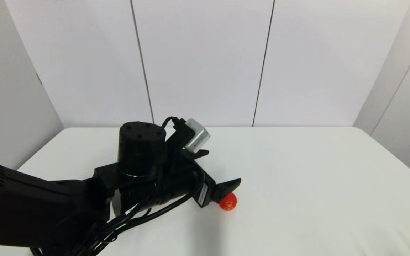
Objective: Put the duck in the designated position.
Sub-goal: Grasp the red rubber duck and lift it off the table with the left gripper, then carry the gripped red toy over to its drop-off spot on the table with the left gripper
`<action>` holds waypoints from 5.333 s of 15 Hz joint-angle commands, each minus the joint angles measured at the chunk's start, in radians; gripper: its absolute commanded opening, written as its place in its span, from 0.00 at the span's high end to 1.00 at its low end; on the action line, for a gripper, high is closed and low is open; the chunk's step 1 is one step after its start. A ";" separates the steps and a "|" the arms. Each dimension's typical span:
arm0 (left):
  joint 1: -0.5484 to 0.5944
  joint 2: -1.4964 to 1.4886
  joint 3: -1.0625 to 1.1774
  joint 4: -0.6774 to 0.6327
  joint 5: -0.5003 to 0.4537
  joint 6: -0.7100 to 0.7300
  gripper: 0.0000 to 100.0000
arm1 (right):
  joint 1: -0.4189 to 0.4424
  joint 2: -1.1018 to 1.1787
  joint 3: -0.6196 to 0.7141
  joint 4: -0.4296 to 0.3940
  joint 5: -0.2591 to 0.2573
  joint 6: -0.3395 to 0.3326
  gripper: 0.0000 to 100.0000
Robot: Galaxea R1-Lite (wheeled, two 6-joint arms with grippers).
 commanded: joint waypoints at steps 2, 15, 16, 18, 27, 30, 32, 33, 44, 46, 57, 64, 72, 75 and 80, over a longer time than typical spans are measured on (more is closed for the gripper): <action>0.066 0.016 0.137 -0.134 -0.268 0.003 0.00 | 0.000 0.001 0.000 0.000 0.000 0.000 0.00; 0.075 0.262 0.163 -0.352 -0.342 0.125 0.00 | 0.000 0.001 0.000 0.000 0.000 0.000 0.00; 0.075 0.280 0.161 -0.363 -0.342 0.125 0.00 | 0.000 0.001 0.000 0.000 0.000 0.000 0.00; 0.075 0.305 0.151 -0.380 -0.342 0.125 0.00 | 0.000 0.001 0.000 0.000 0.000 0.000 0.00; 0.075 0.355 0.063 -0.378 -0.342 0.122 0.00 | 0.000 0.001 0.000 -0.002 0.000 0.000 0.00; 0.075 0.357 0.068 -0.375 -0.342 0.124 0.00 | 0.000 0.001 0.000 0.000 0.000 0.000 0.00; 0.075 0.357 0.069 -0.374 -0.342 0.124 0.00 | 0.000 0.001 0.000 0.000 0.000 0.000 0.00; 0.075 0.357 0.069 -0.372 -0.342 0.122 0.00 | 0.000 0.001 0.000 0.000 0.000 0.000 0.00; 0.075 0.355 0.071 -0.361 -0.342 0.124 1.00 | 0.000 0.001 0.000 0.000 0.000 0.000 0.00; 0.075 0.357 0.071 -0.361 -0.342 0.125 1.00 | 0.000 0.001 0.000 0.000 0.000 0.000 0.00; 0.078 0.122 0.092 -0.308 -0.213 0.115 1.00 | 0.000 0.001 0.000 0.000 0.000 0.000 0.00; 0.190 -0.188 0.114 -0.164 0.006 0.107 1.00 | 0.000 0.001 0.000 0.000 0.000 0.000 0.00; 0.543 -0.381 0.117 0.030 0.011 0.113 1.00 | 0.000 0.001 0.000 0.000 0.000 0.000 0.00; 0.637 -0.376 0.118 0.031 0.018 0.118 1.00 | 0.000 0.001 0.000 0.000 0.000 0.000 0.00; 0.735 -0.321 0.171 0.022 0.052 0.125 1.00 | 0.000 0.001 0.000 0.000 0.000 0.000 0.00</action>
